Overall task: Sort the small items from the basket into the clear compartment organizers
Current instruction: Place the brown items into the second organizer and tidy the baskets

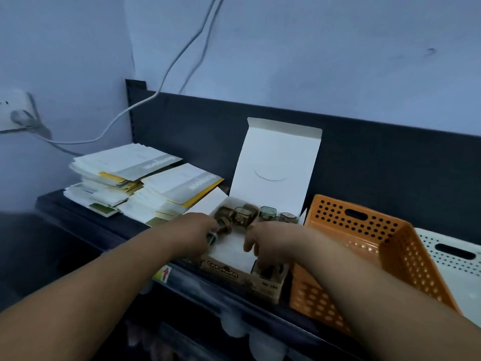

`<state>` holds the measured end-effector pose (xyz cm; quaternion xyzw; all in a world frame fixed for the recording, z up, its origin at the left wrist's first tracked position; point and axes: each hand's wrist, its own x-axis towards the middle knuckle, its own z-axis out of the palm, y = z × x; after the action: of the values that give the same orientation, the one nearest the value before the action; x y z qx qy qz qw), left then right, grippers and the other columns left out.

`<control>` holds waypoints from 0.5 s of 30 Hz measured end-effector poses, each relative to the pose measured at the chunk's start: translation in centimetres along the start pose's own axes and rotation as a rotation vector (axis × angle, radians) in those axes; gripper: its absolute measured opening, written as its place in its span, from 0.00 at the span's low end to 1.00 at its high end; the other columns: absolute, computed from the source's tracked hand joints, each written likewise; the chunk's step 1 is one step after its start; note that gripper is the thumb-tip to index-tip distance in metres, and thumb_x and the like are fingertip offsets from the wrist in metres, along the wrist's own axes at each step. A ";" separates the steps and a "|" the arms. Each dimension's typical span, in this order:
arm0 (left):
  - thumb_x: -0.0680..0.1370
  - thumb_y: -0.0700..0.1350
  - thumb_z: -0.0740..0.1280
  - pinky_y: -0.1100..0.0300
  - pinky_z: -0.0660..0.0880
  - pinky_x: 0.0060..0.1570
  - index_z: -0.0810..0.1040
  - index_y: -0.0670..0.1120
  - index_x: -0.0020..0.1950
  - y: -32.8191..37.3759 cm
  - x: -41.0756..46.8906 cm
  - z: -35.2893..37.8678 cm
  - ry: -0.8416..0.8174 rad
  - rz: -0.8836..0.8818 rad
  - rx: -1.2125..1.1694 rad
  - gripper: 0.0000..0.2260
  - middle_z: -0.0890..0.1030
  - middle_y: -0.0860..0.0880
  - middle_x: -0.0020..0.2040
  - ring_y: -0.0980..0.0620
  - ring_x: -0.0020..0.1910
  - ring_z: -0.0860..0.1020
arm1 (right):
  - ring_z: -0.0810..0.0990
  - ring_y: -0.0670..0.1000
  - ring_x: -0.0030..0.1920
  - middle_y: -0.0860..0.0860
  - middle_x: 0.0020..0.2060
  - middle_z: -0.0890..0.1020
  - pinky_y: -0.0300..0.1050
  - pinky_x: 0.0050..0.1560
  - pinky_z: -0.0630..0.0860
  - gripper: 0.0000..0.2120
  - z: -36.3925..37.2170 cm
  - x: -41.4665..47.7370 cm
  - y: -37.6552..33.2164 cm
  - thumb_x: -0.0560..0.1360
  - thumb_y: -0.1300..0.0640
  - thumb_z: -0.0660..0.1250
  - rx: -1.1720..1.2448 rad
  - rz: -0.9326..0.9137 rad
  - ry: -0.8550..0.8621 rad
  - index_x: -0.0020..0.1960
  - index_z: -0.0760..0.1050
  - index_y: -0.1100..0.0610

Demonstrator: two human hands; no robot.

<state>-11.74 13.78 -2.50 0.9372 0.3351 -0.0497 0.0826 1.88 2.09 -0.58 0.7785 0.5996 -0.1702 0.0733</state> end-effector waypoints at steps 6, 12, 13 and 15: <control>0.75 0.40 0.65 0.57 0.73 0.49 0.74 0.51 0.67 -0.8 1.5 -0.1 -0.021 0.139 0.083 0.20 0.75 0.47 0.62 0.47 0.57 0.75 | 0.72 0.53 0.67 0.49 0.67 0.74 0.49 0.65 0.72 0.24 -0.2 0.4 -1.3 0.76 0.60 0.67 -0.029 0.102 -0.089 0.71 0.69 0.51; 0.73 0.44 0.68 0.58 0.74 0.45 0.77 0.49 0.59 -1.5 2.6 0.3 -0.022 0.177 0.121 0.15 0.78 0.47 0.54 0.48 0.51 0.76 | 0.71 0.53 0.68 0.50 0.67 0.73 0.48 0.67 0.68 0.22 0.1 0.6 -1.8 0.76 0.62 0.66 0.042 0.154 -0.151 0.69 0.71 0.51; 0.73 0.43 0.67 0.58 0.75 0.46 0.77 0.50 0.59 -1.6 2.8 0.3 -0.023 0.186 0.122 0.15 0.78 0.47 0.54 0.48 0.52 0.76 | 0.71 0.53 0.68 0.50 0.67 0.73 0.48 0.66 0.69 0.22 0.0 0.6 -1.9 0.77 0.61 0.66 0.044 0.157 -0.162 0.69 0.71 0.51; 0.73 0.44 0.67 0.57 0.74 0.46 0.77 0.50 0.59 -1.8 2.9 0.5 -0.010 0.202 0.112 0.15 0.78 0.47 0.55 0.48 0.52 0.75 | 0.72 0.53 0.65 0.50 0.66 0.73 0.47 0.63 0.71 0.20 0.0 0.4 -2.0 0.77 0.61 0.66 0.057 0.161 -0.163 0.68 0.72 0.52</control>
<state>-10.69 16.90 -3.65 0.9691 0.2352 -0.0646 0.0362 0.04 3.05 -0.53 0.8094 0.5223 -0.2435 0.1128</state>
